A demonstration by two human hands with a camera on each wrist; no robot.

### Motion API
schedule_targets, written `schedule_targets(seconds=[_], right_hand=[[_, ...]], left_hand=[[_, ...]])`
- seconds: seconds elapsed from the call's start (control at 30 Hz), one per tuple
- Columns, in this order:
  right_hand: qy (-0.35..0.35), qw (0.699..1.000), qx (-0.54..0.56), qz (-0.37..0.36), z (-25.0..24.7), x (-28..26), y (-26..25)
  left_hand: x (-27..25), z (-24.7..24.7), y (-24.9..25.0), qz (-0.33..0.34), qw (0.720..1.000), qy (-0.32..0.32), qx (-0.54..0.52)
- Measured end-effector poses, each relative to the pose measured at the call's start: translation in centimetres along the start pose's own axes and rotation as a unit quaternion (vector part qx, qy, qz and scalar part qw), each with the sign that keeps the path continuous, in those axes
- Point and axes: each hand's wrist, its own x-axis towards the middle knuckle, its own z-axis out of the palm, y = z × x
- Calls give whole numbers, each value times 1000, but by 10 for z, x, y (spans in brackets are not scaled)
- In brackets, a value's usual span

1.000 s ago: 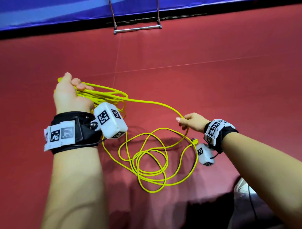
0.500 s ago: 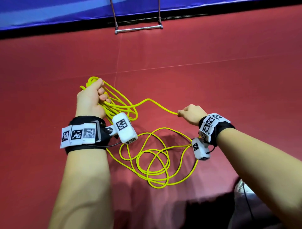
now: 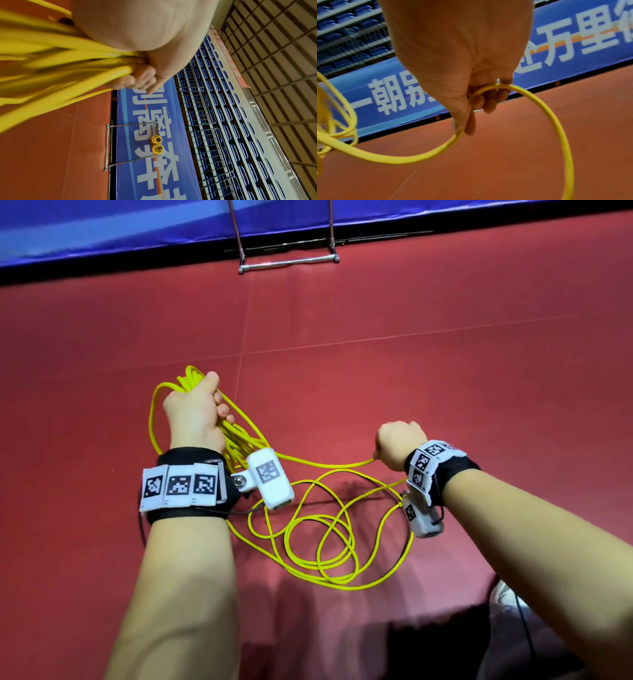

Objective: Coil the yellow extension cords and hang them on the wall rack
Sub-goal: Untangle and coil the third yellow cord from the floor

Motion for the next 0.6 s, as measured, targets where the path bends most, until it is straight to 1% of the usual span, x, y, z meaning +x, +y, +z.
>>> schedule_targets(seconds=[0.1,0.17,0.2,0.27,0.3,0.33,0.37,0.4,0.43,0.47,0.5,0.53,0.57,0.6], right_hand=[[44,998,-46,-29,-10,4,-14],[56,998,-26,-29,-18,3,-22],[60,998,10,-19,-22,2,-25],[61,990,128,16,-32,0,-30],[58,977,203,29,-37,-1,-32],[55,958,279,35,-40,-1,-34],[50,930,363,36,-44,-2,-36],[38,888,455,43,-48,-1,-39],[18,833,551,56,-53,-2,-43],[-7,768,636,68,-58,-3,-46],[-30,709,701,70,-63,-4,-50],[-48,664,744,63,-68,-5,-53],[-63,631,772,52,-72,-6,-55],[-75,608,790,39,-76,-7,-57]], left_hand=[[-1,6,-7,4,999,-34,24],[-3,11,-11,6,997,-62,43],[-5,14,-13,9,996,-75,54],[-10,22,-18,11,992,-102,74],[-12,26,-20,9,990,-114,84],[-14,29,-22,7,987,-126,96],[-15,32,-25,5,985,-136,107],[-16,34,-28,1,982,-145,118],[-17,37,-32,-3,980,-152,126],[-18,39,-36,-5,979,-156,133],[-19,41,-40,-7,977,-160,140],[-20,43,-44,-9,975,-163,149],[-20,45,-47,-11,973,-166,157],[-21,46,-50,-14,972,-169,162]])
